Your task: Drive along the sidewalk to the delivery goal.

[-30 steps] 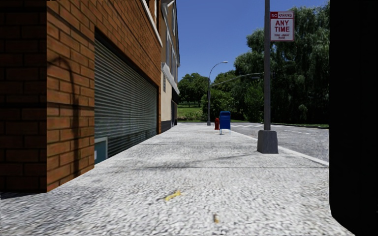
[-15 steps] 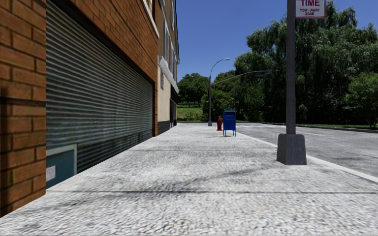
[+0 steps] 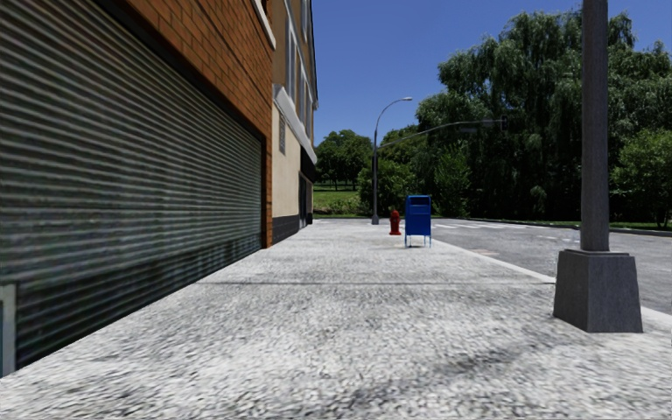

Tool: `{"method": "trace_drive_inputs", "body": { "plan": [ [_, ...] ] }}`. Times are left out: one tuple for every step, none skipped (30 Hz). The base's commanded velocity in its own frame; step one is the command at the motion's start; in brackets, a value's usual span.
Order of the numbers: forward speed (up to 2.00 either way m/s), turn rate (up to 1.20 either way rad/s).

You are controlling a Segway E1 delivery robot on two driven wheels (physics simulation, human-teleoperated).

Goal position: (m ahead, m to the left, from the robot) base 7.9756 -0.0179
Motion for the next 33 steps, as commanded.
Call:
{"method": "trace_drive_inputs", "body": {
  "plan": [
    [2.0, 0.0],
    [2.0, 0.0],
    [2.0, 0.0],
    [2.0, 0.0],
    [2.0, 0.0],
    [2.0, 0.0],
    [2.0, 0.0],
    [2.0, 0.0],
    [2.0, 0.0],
    [2.0, 0.0],
    [2.0, 0.0],
    [2.0, 0.0],
    [2.0, 0.0],
    [2.0, 0.0],
    [2.0, 0.0],
    [2.0, 0.0],
    [2.0, 0.0],
    [2.0, 0.0],
    [2.0, 0.0],
    [2.0, 0.0],
    [2.0, 0.0],
    [2.0, 0.0],
    [2.0, 0.0],
    [2.0, 0.0],
    [2.0, 0.0],
    [2.0, 0.0],
    [2.0, 0.0],
    [2.0, 0.0],
    [2.0, 0.0],
    [2.0, 0.0],
    [2.0, 0.0],
    [2.0, 0.0],
    [2.0, 0.0]
  ]
}}
